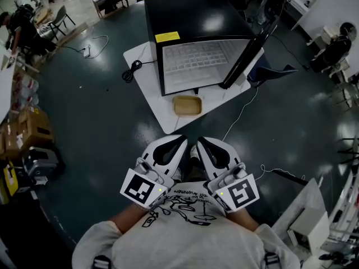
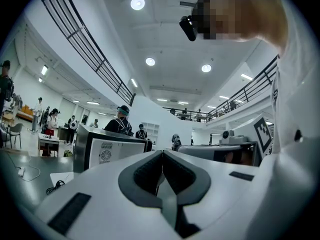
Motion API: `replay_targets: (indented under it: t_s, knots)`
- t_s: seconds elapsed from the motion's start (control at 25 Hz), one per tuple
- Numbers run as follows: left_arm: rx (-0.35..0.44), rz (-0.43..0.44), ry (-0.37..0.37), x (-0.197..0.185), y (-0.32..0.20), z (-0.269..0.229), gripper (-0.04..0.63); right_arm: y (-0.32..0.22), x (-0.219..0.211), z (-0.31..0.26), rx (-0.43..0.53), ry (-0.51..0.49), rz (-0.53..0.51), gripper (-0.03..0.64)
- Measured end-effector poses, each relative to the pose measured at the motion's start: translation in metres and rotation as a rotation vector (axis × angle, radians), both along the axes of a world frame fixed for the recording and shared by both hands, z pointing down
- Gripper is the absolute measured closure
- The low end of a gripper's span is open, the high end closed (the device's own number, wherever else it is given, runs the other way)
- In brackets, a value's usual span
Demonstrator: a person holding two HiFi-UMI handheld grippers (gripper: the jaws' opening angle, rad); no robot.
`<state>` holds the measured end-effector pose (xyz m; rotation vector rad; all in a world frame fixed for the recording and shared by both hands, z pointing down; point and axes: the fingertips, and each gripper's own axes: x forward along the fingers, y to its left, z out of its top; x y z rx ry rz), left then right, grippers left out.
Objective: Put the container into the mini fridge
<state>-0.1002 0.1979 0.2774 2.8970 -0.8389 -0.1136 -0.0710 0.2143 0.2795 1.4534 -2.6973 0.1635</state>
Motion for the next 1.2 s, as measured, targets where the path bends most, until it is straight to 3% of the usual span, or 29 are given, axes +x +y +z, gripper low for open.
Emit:
replay_targets:
  t_s: [0.6,0.8,1.2]
  knots:
    - [-0.019,-0.036,0.012,0.048,-0.049,-0.001,0.580,-0.052,0.049,0.003,-0.002,-0.006,-0.031,0.589]
    - [0.009,-0.043,-0.012,0.068,-0.071,0.001,0.578,-0.073,0.070,0.003,-0.005,-0.006,-0.040,0.589]
    - [-0.007,-0.069,-0.031,0.100,-0.112,0.008,0.578,-0.115,0.102,0.009,-0.014,-0.019,-0.066,0.588]
